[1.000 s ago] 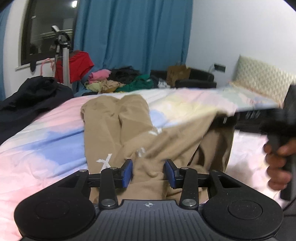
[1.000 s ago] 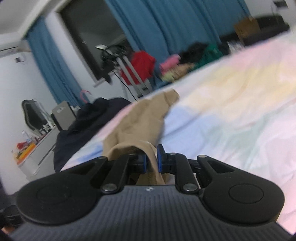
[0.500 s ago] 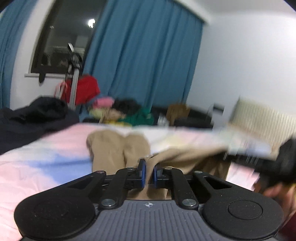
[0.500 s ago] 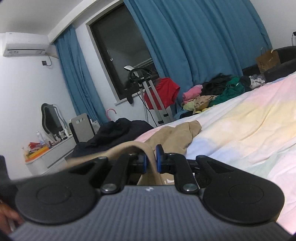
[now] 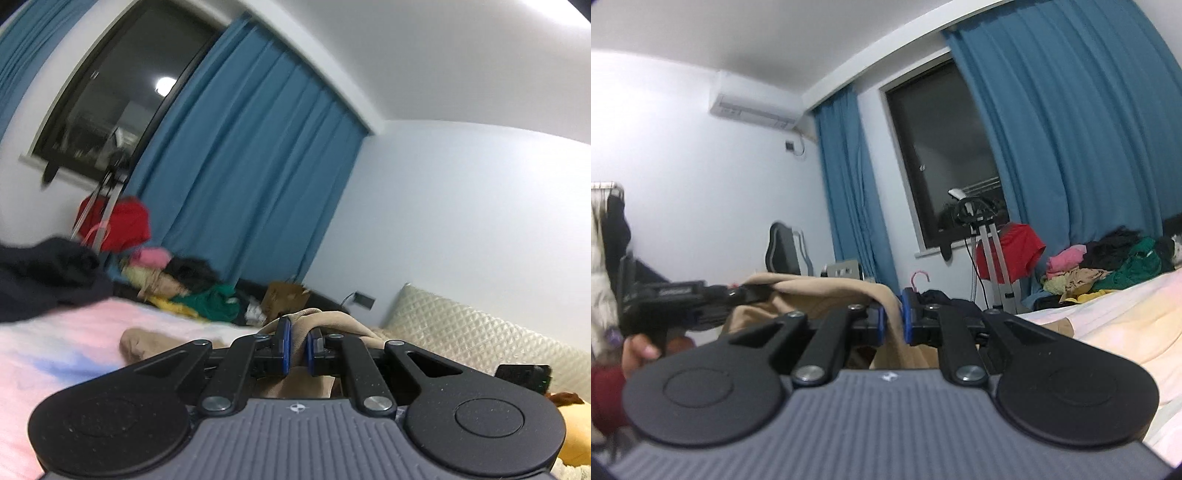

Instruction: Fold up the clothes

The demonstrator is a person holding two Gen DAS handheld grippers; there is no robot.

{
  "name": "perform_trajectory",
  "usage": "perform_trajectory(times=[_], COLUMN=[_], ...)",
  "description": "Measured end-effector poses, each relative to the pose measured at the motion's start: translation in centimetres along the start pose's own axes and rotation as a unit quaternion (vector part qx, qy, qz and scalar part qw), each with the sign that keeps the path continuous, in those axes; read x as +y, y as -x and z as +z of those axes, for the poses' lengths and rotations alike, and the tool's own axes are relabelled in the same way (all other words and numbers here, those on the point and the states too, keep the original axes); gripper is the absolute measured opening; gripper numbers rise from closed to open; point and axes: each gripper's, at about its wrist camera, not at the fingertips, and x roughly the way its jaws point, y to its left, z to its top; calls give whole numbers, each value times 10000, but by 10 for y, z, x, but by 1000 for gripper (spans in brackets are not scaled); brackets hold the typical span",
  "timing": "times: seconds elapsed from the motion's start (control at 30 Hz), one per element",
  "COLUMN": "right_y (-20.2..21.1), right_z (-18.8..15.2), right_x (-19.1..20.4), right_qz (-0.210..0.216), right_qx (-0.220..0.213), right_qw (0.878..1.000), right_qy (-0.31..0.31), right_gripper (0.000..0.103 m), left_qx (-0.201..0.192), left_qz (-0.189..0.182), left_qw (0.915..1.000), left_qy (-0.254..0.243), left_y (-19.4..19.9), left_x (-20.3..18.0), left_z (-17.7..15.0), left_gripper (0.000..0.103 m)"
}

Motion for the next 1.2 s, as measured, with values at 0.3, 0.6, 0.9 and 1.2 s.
perform_trajectory(times=[0.3, 0.6, 0.9, 1.2], right_y=[-80, -69, -50, -74], right_z=[-68, -66, -77, -102], right_x=[-66, -67, -10, -11], right_qz=[-1378, -1863, -1725, -2230], right_qx=[2367, 2109, 2386, 3142], right_qw=[9481, 9438, 9556, 9209], right_qy=[-1612, -1735, -138, 592], right_gripper=[31, 84, 51, 10], left_qx=[1526, 1420, 921, 1677], left_qz=[1286, 2363, 2225, 1899], left_qw=[9797, 9604, 9615, 9434], left_qy=[211, -394, -1322, -2141], left_y=[-79, -94, -63, -86], left_x=[58, 74, 25, -1], left_z=[-45, -50, -36, -78], left_gripper=[15, 61, 72, 67])
